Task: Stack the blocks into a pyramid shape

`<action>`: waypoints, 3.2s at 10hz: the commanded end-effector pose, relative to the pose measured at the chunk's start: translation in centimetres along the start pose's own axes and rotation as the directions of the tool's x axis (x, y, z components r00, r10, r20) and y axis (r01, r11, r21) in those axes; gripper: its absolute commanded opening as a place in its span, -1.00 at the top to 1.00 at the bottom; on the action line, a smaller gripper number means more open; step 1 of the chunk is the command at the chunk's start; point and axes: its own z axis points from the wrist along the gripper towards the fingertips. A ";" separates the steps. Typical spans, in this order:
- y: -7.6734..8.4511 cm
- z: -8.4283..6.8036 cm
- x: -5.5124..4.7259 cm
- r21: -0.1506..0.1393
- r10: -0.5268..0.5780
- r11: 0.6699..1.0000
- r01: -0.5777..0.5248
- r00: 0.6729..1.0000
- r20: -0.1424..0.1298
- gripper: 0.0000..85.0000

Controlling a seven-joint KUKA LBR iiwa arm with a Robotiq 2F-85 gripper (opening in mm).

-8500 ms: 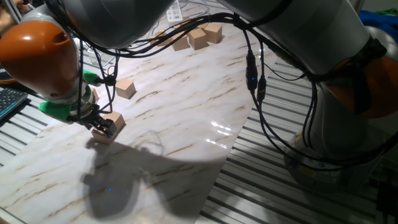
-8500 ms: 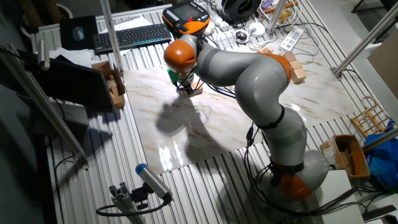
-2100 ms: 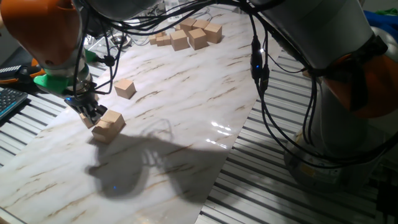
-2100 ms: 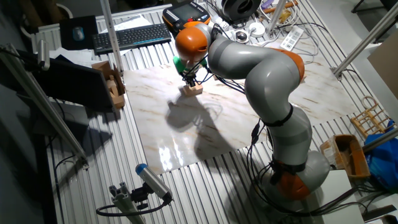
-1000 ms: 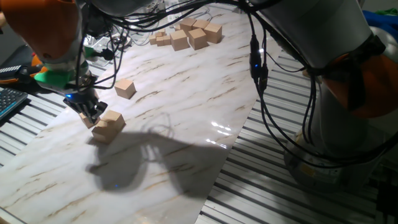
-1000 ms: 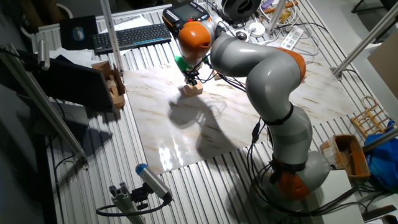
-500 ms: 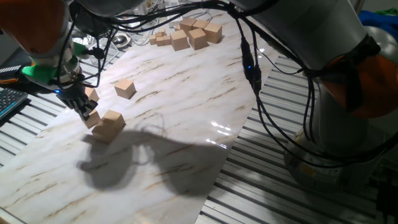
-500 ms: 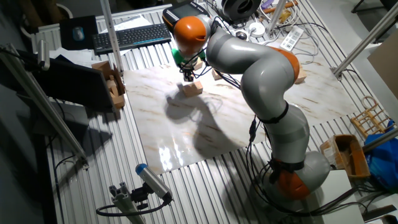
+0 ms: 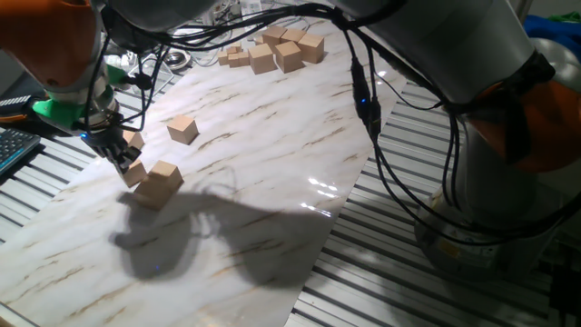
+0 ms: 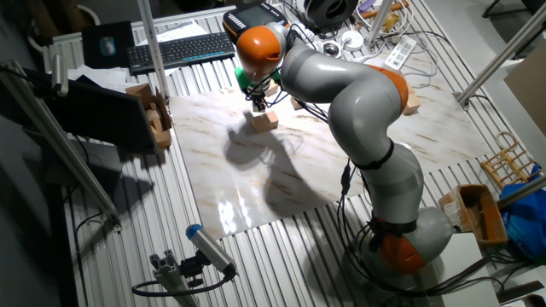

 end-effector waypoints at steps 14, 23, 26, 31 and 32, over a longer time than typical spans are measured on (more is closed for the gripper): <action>0.7 1.1 -2.8 -0.022 0.166 0.986 -0.166 0.986 -0.017 -1.00; 2.7 2.8 -3.5 0.007 0.248 0.969 -0.248 0.968 -0.032 -0.60; 2.8 3.1 -3.5 0.026 0.270 0.963 -0.270 0.962 -0.026 -0.60; 3.1 4.2 -3.6 0.043 0.285 0.958 -0.283 0.958 -0.038 -0.60; 3.1 4.4 -3.6 0.045 0.286 0.958 -0.284 0.958 -0.037 -0.60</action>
